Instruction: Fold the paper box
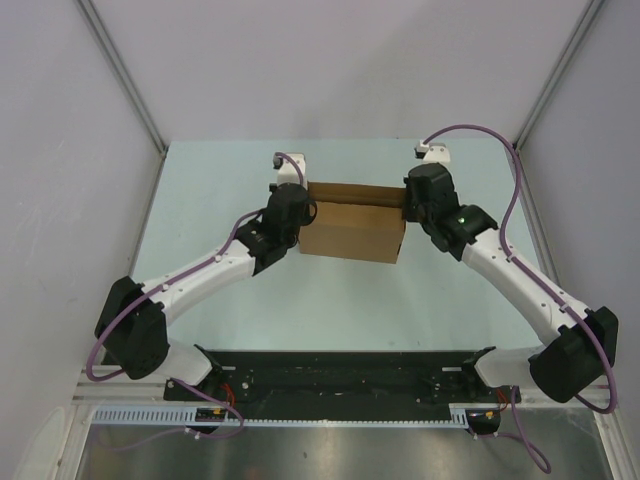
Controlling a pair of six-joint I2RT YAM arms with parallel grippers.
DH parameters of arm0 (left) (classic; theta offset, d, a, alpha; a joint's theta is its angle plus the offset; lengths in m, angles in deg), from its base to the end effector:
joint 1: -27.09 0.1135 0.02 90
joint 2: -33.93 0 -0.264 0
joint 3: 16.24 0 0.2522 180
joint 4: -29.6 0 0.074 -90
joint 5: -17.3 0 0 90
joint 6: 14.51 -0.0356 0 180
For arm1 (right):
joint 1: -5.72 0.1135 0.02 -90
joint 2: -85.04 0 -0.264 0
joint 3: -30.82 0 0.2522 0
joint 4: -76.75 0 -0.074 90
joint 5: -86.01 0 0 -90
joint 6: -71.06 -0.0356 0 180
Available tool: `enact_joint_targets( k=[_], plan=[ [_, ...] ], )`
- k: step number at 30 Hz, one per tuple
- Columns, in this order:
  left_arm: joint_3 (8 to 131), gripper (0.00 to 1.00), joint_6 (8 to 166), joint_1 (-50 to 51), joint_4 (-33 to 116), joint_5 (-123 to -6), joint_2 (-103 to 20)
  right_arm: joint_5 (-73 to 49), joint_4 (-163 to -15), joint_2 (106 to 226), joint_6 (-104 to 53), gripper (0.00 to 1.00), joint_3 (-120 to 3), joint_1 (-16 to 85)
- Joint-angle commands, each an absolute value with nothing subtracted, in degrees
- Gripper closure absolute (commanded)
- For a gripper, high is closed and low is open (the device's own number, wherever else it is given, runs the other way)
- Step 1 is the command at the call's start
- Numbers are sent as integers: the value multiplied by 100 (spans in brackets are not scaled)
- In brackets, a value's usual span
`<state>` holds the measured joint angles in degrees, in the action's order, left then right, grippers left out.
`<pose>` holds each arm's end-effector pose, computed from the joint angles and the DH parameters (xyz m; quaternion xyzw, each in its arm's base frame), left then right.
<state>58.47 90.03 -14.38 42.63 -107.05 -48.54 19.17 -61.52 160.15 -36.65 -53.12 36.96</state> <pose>0.2620 -0.2048 0.3045 0.0200 0.8038 -0.0402 0.5932 0.2561 0.1389 0.3494 -0.0061 0.8658 0.0335 0.4992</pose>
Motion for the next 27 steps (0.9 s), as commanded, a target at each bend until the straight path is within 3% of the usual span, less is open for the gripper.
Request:
enact_joint_targets(
  k=[1, 18, 27],
  plan=[
    [5536, 100, 9096, -1562, 5074, -10521, -4921, 1913, -6040, 16001, -3704, 100, -5177, 3771],
    [5492, 88, 9105, -1562, 5092, -10882, -4755, 1904, -6198, 15869, -3880, 100, -4667, 3841],
    [5491, 77, 8999, -1536, 5092, -10988, -4464, 1904, -6224, 15851, -3871, 100, -4640, 3841]
  ],
)
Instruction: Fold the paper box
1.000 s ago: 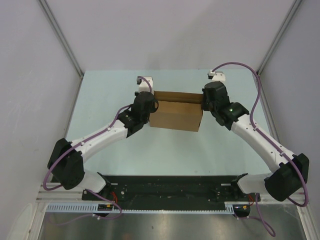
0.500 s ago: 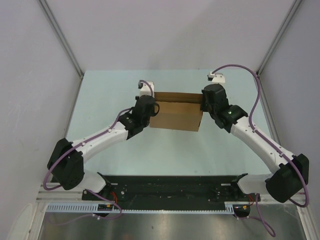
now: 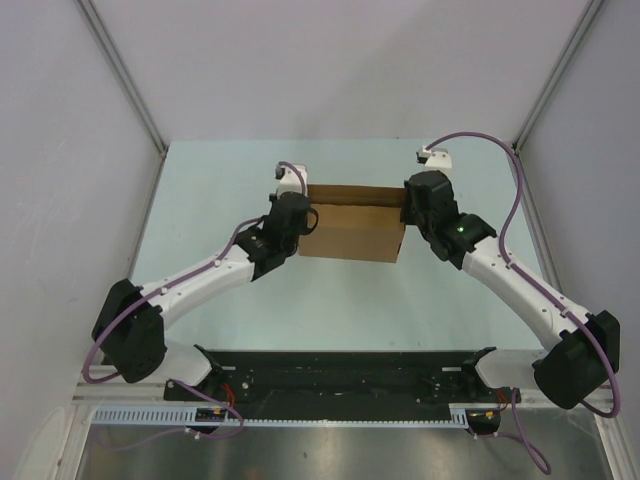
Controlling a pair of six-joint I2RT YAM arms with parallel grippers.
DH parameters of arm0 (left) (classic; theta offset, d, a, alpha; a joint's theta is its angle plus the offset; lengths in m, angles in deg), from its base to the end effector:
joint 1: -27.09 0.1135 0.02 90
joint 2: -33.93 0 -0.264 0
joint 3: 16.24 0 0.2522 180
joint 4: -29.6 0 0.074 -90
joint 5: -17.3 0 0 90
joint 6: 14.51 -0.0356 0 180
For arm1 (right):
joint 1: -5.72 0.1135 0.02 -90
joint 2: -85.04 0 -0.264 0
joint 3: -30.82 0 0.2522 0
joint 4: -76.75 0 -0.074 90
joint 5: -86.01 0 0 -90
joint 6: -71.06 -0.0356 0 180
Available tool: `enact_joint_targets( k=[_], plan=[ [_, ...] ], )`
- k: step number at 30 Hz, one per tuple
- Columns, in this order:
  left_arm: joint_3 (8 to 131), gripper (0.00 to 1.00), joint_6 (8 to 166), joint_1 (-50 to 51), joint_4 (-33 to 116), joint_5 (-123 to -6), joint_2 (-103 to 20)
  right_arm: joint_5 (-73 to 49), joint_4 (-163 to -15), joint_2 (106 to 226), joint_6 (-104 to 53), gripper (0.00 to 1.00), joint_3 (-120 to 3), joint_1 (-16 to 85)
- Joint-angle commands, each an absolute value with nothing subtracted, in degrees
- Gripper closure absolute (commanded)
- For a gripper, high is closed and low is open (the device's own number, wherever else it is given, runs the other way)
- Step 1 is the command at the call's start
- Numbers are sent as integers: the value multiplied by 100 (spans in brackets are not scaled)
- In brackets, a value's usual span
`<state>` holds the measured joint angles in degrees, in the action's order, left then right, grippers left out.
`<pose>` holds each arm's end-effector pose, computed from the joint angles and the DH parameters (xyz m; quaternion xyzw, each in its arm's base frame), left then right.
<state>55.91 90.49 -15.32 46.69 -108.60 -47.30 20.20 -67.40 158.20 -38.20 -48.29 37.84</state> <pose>0.2511 -0.2011 0.2893 0.0330 0.8231 -0.0121 0.5668 0.2505 0.1401 0.3392 0.0095 0.8528 0.0488 0.5199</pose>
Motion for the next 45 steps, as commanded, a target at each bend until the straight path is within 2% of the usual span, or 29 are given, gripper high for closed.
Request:
enact_joint_targets(
  k=[1, 12, 17, 24, 31, 42, 44, 45],
  plan=[
    [5492, 76, 8982, -1519, 5101, -10979, -4429, 1904, -6224, 15843, -3871, 100, -4640, 3841],
    [5369, 63, 8814, -1360, 4943, -10883, -3955, 1886, -6259, 15869, -3863, 100, -4640, 3850],
    [5290, 58, 8964, -1097, 4714, -10365, -3735, 1869, -6268, 15878, -3871, 100, -4640, 3868],
    [5316, 55, 9034, -921, 4459, -9775, -3699, 1860, -6277, 15869, -3871, 100, -4640, 3859],
    [5403, 49, 8657, -877, 4099, -9362, -3910, 1834, -6303, 15904, -3845, 100, -4640, 3850],
    [5439, 50, 8472, -534, 4011, -8993, -4288, 1799, -6330, 15922, -3836, 100, -4640, 3850],
    [5448, 52, 8463, -508, 4011, -8949, -4306, 1790, -6330, 15930, -3836, 100, -4640, 3850],
    [5456, 56, 8472, -473, 4002, -8922, -4306, 1790, -6338, 15930, -3845, 100, -4640, 3859]
  ],
)
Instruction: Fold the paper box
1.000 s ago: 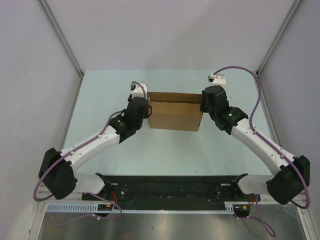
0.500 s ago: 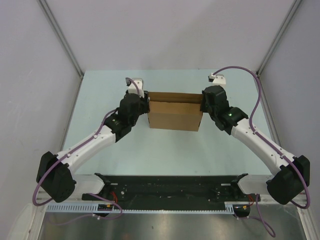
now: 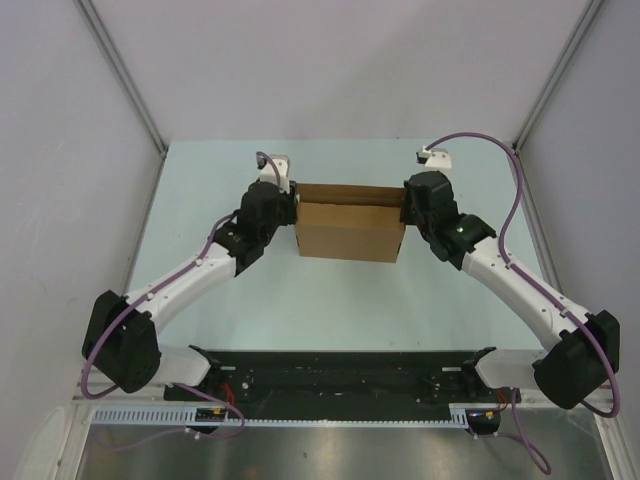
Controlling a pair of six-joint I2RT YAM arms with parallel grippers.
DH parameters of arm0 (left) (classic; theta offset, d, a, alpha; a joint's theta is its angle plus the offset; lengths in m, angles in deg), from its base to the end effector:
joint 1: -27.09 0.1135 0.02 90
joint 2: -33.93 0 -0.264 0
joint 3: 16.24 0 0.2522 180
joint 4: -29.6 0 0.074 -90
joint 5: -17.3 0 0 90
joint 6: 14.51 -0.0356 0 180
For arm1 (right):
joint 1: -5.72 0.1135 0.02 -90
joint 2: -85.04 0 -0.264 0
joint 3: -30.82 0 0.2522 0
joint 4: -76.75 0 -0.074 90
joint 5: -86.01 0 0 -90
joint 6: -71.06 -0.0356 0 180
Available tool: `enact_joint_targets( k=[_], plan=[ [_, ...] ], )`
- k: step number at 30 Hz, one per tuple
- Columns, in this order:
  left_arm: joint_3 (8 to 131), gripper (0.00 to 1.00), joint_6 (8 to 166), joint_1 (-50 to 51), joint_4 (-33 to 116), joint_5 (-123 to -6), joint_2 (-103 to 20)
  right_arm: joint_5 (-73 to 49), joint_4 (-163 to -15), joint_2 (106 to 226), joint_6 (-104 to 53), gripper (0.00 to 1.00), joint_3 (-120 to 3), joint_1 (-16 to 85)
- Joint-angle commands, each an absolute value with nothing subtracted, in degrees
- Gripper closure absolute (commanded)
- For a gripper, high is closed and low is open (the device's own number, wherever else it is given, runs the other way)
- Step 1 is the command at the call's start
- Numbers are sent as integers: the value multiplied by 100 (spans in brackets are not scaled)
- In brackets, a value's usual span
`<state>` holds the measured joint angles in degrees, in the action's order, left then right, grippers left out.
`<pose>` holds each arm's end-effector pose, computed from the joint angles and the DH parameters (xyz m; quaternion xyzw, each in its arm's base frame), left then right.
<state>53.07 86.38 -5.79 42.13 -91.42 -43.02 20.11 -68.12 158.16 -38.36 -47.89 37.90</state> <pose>0.2678 -0.1595 0.3000 0.0629 0.8120 -0.0868 0.5738 0.2507 0.1405 0.3382 0.0106 0.8514 0.0519 0.5218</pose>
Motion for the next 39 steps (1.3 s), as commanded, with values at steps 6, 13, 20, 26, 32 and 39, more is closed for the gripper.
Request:
enact_joint_targets(
  k=[6, 13, 20, 26, 32, 39],
  plan=[
    [5465, 85, 8533, -464, 4002, -8712, -4157, 1799, -6338, 15922, -3836, 100, -4640, 3850],
    [5579, 96, 8788, -455, 4187, -8439, -4007, 1790, -6356, 15930, -3827, 100, -4640, 3850],
    [5939, 100, 8797, -464, 4590, -8316, -4033, 1763, -6365, 15965, -3836, 100, -4640, 3859],
    [6186, 100, 8832, -464, 4767, -8202, -4086, 1746, -6382, 15983, -3836, 100, -4640, 3868],
    [5818, 100, 9139, -464, 4688, -8061, -4104, 1728, -6374, 16009, -3845, 100, -4640, 3876],
    [5659, 100, 9473, -464, 4714, -7903, -4148, 1728, -6365, 16018, -3845, 100, -4640, 3885]
  ],
)
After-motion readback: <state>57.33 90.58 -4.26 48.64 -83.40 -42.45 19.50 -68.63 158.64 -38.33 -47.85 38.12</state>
